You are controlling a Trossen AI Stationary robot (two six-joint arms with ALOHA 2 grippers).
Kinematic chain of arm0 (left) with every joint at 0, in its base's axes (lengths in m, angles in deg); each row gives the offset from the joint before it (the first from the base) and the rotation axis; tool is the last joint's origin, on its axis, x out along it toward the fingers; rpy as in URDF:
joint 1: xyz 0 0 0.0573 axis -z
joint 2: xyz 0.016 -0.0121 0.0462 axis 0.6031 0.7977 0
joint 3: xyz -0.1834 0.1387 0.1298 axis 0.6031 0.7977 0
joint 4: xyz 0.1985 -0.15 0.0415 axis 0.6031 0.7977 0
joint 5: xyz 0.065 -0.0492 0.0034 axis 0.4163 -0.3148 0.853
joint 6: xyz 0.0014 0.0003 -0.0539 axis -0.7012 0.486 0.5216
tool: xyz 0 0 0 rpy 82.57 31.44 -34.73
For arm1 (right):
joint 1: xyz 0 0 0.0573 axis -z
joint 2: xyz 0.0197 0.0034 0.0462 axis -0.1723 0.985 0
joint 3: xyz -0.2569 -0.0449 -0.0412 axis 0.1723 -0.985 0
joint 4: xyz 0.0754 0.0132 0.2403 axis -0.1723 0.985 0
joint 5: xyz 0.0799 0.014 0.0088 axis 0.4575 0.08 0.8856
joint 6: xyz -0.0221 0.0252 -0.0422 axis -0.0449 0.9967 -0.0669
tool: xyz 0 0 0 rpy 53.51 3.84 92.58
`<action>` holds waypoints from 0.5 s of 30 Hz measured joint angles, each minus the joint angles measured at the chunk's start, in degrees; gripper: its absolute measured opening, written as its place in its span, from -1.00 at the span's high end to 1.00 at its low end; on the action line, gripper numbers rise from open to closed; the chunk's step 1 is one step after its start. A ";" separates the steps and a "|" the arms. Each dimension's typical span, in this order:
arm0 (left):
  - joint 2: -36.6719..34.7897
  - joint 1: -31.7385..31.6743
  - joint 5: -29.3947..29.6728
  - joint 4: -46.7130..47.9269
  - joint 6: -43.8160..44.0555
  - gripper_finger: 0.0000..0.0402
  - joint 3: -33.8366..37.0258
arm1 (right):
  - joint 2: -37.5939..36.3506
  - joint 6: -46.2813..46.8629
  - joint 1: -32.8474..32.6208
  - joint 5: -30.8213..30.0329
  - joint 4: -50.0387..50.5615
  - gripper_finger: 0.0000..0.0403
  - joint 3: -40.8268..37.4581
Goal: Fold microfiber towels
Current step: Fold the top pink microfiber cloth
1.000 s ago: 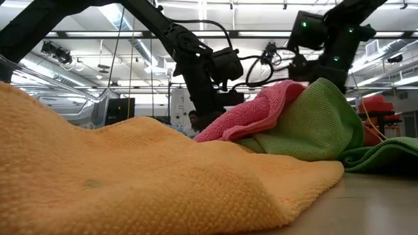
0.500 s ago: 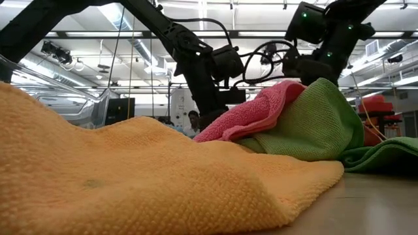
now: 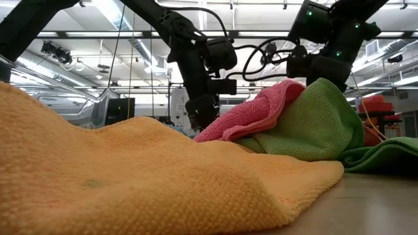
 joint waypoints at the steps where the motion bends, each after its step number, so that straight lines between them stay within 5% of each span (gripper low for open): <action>1: 0.21 0.00 -0.05 -0.66 0.00 0.48 0.02 | 0.13 -0.62 0.60 0.00 -1.28 0.74 -0.54; 12: -1.17 2.03 0.30 2.13 -5.09 0.56 0.06 | -0.40 -1.55 5.86 -0.15 0.90 0.74 -1.59; 15: -1.14 3.14 6.53 0.94 -6.37 0.52 0.06 | -0.73 -3.35 6.99 0.28 1.24 0.74 -1.55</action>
